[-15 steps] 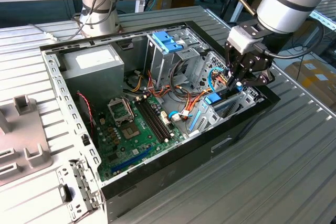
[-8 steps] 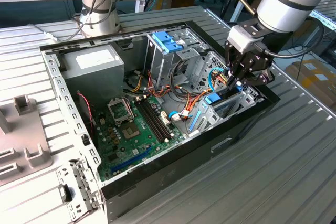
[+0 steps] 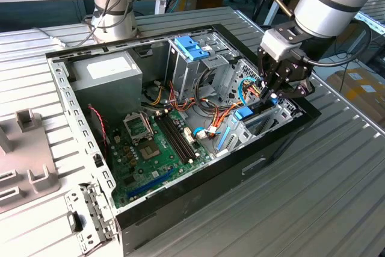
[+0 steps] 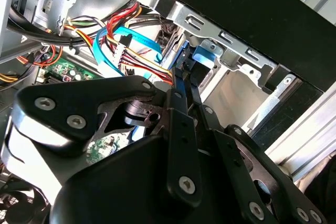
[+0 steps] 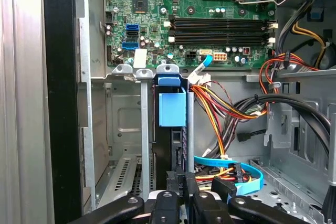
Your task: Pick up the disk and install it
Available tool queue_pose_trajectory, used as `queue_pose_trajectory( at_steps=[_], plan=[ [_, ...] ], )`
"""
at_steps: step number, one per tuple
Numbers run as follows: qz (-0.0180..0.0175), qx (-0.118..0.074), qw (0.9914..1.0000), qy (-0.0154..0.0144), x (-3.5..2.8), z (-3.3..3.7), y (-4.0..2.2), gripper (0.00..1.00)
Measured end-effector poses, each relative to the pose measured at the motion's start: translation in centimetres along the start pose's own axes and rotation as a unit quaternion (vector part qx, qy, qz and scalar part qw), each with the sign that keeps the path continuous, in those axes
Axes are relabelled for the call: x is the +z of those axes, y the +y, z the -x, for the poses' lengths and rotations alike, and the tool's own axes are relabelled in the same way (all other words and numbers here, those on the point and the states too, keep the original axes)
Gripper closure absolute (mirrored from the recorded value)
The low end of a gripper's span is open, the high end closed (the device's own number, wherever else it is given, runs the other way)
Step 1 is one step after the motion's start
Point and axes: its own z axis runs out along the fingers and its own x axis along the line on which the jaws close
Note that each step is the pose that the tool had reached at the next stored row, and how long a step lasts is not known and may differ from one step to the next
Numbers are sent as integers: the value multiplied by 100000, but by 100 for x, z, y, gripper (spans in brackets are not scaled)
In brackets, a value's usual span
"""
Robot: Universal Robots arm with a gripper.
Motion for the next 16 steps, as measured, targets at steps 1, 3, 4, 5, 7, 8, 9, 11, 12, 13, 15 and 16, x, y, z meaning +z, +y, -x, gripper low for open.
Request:
queue_pose_trajectory(
  at_steps=[1, 3, 4, 5, 7, 8, 9, 11, 12, 13, 15, 16],
  plan=[
    [-1, 1, 100000, -10, 7, 0, 2, 83],
    [1, -1, 100000, -3, 12, -1, 4, 83],
    [2, 0, 100000, 0, 17, -2, 5, 83],
    [3, 0, 100000, -1, 22, -3, 5, 83],
    [4, 4, 100000, -10, 25, -3, 6, 83],
    [1, 4, 100000, -11, 29, -4, 6, 83],
    [0, 1, 100000, -16, 32, -4, 6, 83],
    [0, 4, 100000, -17, 41, -5, 7, 83],
    [2, 4, 100000, -9, 44, -6, 7, 83],
    [2, 4, 100000, -6, 47, -6, 7, 83],
    [2, 3, 100000, -3, 48, -6, 7, 83],
    [0, 2, 100000, -8, 49, -6, 7, 83]
  ],
)
